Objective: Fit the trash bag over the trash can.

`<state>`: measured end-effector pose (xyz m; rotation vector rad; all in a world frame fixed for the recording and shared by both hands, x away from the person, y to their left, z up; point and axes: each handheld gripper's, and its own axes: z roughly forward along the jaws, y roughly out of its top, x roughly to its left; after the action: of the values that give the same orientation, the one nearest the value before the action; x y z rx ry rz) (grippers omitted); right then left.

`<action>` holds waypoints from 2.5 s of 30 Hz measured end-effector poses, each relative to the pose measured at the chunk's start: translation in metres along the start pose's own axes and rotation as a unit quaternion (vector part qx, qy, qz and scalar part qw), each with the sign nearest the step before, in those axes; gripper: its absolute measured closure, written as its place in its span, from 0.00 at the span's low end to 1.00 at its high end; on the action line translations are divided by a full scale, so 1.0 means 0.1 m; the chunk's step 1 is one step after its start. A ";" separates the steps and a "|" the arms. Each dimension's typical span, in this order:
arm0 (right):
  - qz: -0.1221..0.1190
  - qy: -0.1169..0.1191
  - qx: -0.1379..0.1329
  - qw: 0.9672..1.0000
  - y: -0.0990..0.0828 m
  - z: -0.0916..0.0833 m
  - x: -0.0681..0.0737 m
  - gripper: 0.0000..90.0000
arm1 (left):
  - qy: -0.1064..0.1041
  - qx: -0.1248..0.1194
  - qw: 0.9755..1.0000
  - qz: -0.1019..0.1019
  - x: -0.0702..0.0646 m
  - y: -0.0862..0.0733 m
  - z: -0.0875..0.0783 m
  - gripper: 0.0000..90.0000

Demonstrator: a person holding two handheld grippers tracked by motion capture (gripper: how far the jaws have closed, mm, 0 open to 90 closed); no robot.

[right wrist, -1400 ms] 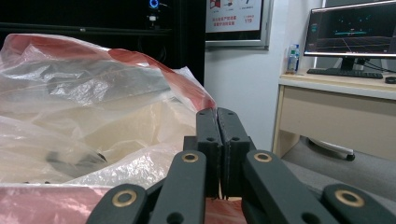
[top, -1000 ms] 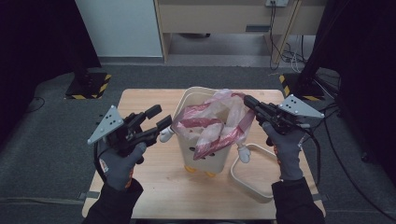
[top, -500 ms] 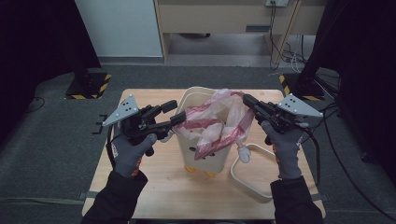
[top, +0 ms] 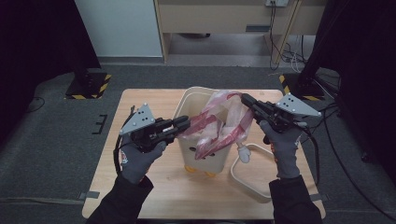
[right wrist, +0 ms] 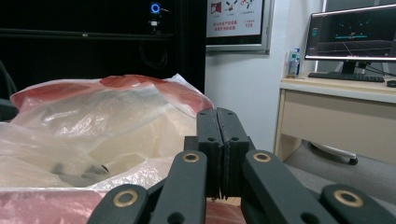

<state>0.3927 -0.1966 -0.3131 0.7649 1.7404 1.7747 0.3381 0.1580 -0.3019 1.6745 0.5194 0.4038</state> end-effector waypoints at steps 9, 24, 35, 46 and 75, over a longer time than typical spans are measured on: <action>-0.007 0.004 -0.010 1.000 0.03 0.00 0.01 0.99 | 0.025 -0.007 1.000 0.000 -0.01 0.03 -0.08 1.00; -0.010 0.005 0.004 1.000 0.04 0.12 0.00 0.98 | 0.125 -0.015 0.992 0.025 0.21 0.12 -0.14 1.00; -0.006 -0.010 0.043 0.999 0.01 0.33 -0.20 0.98 | 0.130 0.015 0.991 -0.008 0.53 0.02 0.17 1.00; 0.012 -0.004 0.082 0.997 -0.16 0.52 -0.35 0.98 | 0.181 0.030 0.983 -0.008 0.68 -0.06 0.40 1.00; 0.035 -0.027 0.041 0.998 -0.10 0.03 -0.39 0.68 | 0.144 -0.090 0.982 -0.079 0.75 -0.08 -0.19 0.71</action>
<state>0.4214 -0.2225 -0.3238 0.9094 1.7791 1.7203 0.3900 0.2161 -0.3087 1.3974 0.7998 0.5643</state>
